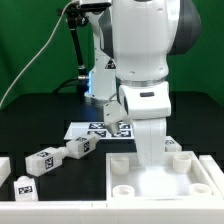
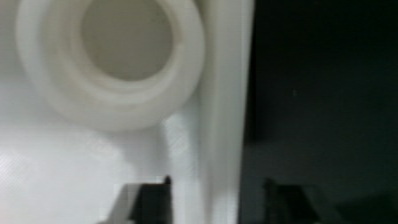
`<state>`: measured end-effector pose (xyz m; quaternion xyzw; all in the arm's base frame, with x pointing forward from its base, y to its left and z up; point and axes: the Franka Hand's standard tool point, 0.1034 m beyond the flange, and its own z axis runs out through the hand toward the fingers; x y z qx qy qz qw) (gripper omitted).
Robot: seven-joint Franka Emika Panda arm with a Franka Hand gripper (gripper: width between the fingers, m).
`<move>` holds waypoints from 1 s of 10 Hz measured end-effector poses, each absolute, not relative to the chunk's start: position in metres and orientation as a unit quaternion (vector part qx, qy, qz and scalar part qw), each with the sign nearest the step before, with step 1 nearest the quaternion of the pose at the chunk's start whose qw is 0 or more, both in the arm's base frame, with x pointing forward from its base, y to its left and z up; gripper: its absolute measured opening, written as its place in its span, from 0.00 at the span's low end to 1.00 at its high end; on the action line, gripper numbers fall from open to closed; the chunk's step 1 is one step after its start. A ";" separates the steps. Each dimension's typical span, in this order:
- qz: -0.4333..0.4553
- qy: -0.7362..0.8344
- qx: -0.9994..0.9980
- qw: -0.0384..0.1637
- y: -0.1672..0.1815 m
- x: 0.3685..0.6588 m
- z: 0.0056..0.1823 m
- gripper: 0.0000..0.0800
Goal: Assemble one leg
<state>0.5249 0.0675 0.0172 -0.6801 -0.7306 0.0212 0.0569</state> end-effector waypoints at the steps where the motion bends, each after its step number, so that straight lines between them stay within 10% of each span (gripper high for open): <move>1: 0.020 -0.718 -0.694 0.051 0.069 0.525 0.025 0.46; 2: 0.018 -0.704 -0.708 0.043 0.069 0.521 0.041 0.68; 4: 0.006 -0.655 -0.755 0.027 0.079 0.512 0.062 0.78; 10: 0.004 -0.552 -0.833 0.026 0.080 0.508 0.061 0.81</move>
Offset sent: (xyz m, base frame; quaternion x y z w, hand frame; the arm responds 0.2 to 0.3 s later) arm -0.0183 0.0173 0.0386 -0.0554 -0.0115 0.1336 0.9894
